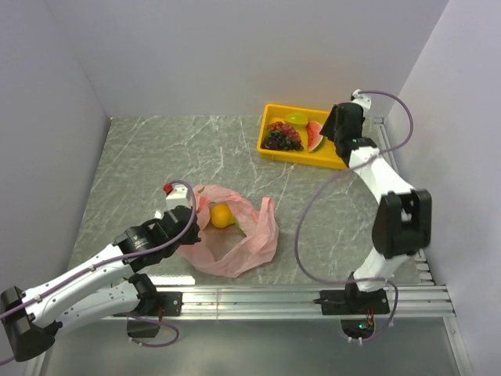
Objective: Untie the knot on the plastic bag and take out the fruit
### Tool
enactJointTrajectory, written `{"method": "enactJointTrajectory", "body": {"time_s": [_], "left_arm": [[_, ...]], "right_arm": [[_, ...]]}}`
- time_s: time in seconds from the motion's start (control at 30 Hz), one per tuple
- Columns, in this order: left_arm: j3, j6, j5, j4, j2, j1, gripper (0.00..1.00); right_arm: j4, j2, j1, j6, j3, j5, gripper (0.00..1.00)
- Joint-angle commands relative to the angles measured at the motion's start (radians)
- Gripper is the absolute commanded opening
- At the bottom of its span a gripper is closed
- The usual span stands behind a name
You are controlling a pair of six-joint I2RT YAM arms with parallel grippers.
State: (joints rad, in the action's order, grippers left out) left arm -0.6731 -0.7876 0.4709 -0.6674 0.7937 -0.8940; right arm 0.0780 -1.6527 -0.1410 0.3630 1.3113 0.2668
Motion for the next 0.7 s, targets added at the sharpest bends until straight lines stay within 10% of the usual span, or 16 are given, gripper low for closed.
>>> {"method": "enactJointTrajectory", "body": {"time_s": [0.0, 0.13, 0.23, 0.27, 0.37, 0.67], "left_arm": [[0.004, 0.021, -0.017, 0.063, -0.027, 0.004, 0.01], [-0.005, 0.019, 0.006, 0.054, -0.031, 0.006, 0.01], [-0.003, 0.021, 0.006, 0.058, -0.036, 0.006, 0.01], [-0.003, 0.021, 0.005, 0.06, -0.036, 0.006, 0.01], [-0.005, 0.016, 0.008, 0.055, -0.037, 0.006, 0.0], [-0.002, 0.016, 0.005, 0.06, -0.036, 0.006, 0.01]], "right_arm": [[0.163, -0.152, 0.047, 0.076, 0.184, 0.066, 0.04], [0.232, -0.3, 0.067, 0.1, 0.307, 0.098, 0.15], [0.279, -0.372, 0.081, 0.131, 0.373, 0.098, 0.42], [0.293, -0.39, 0.084, 0.143, 0.381, 0.097, 0.69], [0.292, -0.387, 0.083, 0.152, 0.376, 0.094, 0.9], [0.229, -0.195, 0.023, 0.045, 0.261, 0.049, 0.94]]}}
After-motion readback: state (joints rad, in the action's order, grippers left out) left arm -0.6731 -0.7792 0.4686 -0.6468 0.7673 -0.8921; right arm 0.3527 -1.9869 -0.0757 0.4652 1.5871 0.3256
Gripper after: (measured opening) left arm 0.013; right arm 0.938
